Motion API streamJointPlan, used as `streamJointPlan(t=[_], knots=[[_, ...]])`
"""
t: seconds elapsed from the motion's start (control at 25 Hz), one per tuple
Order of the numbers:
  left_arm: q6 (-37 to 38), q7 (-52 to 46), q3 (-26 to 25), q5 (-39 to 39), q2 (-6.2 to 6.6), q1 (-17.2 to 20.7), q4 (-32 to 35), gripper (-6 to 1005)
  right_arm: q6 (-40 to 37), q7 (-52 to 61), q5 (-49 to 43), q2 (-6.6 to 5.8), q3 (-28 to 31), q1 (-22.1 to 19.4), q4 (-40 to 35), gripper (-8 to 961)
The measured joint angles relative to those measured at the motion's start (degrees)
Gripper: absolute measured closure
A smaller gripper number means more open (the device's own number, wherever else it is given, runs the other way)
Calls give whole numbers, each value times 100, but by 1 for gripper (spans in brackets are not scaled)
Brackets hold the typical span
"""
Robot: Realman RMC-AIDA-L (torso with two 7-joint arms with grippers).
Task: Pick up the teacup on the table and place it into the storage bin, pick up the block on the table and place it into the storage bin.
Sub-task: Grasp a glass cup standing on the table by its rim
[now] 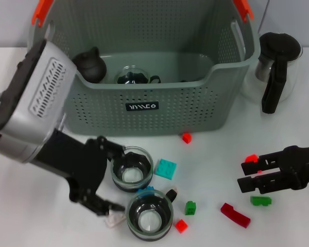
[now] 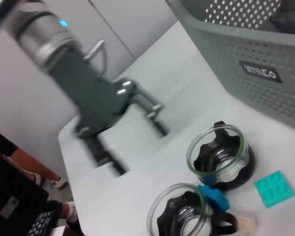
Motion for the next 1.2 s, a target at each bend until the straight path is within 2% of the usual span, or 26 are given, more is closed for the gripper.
streamJointPlan(t=[0.12, 0.28, 0.32, 0.36, 0.44, 1.2], knots=[[487, -375, 101, -158, -9, 8, 142, 179, 18, -3, 0, -28, 6, 7, 1, 269], [644, -715, 580, -188, -18, 57, 157, 180, 49, -9, 0, -50, 6, 8, 1, 270], [567, -756, 889, -178, -26, 128, 160, 180, 68, -12, 0, -55, 7, 4, 1, 270], [567, -756, 889, -178, -26, 128, 160, 180, 82, -17, 0, -59, 8, 1, 1, 270], [387, -763, 1201, -133, -30, 168, 153, 181, 96, -49, 0, -64, 15, -3, 18, 270], [-1096, -621, 2664, 470, -47, 113, -276, 198, 176, -179, 0, -81, 222, -48, 220, 270]])
